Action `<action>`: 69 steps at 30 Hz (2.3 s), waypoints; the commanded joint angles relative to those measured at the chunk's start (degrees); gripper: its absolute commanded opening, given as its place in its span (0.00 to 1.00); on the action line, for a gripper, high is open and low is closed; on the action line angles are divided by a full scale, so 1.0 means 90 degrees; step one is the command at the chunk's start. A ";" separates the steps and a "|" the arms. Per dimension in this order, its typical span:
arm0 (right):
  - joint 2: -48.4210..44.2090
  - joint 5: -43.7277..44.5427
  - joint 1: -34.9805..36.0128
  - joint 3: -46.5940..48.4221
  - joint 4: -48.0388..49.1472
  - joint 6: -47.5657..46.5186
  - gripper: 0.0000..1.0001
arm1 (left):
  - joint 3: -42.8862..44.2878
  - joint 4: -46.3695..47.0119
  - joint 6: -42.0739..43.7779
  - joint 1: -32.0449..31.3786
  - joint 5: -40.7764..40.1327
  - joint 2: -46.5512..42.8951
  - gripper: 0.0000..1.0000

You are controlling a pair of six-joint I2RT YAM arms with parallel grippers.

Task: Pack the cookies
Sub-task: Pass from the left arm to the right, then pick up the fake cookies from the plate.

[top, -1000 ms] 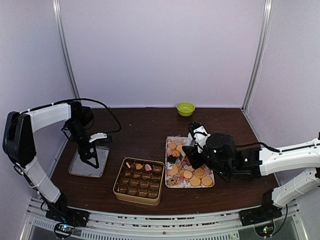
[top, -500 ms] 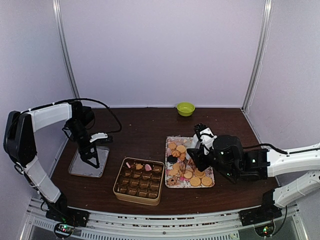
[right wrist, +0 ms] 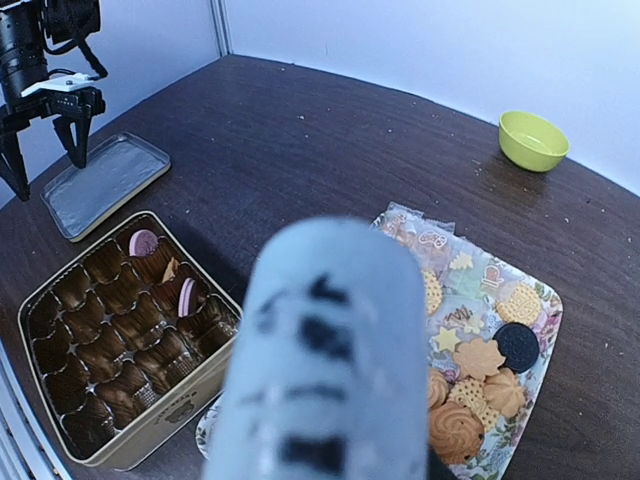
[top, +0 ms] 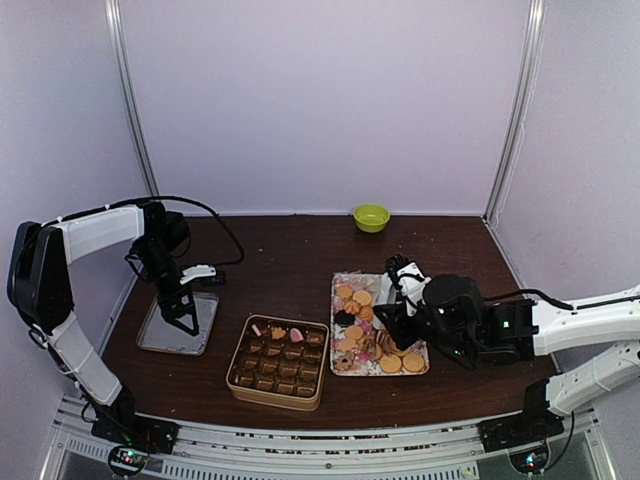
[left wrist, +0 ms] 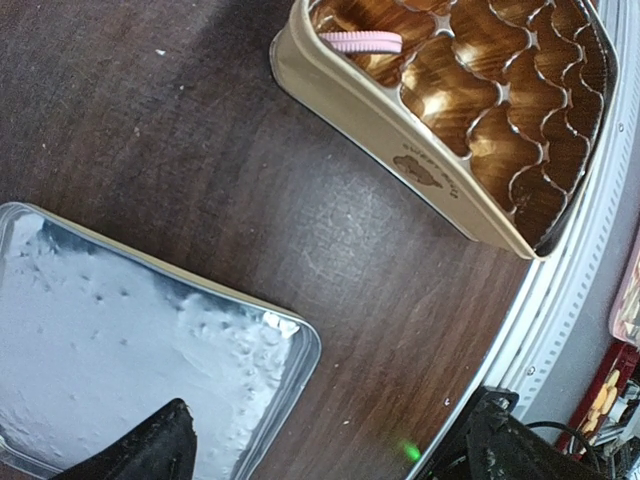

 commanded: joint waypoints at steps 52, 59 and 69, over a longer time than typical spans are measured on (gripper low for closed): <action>0.0001 -0.0029 0.0086 0.0022 0.0598 -0.0078 0.04 | 0.0139 -0.0071 -0.0064 -0.0035 -0.0145 -0.0065 0.97; -0.0356 -0.0032 0.0084 0.0369 0.0272 -0.0258 0.00 | 0.0130 -0.0064 -0.0058 -0.0036 -0.0123 -0.0060 0.97; 0.0403 -0.0712 0.0085 0.1524 0.0610 -0.0512 0.00 | -0.0030 0.0023 -0.0055 -0.0036 -0.0154 -0.0084 0.98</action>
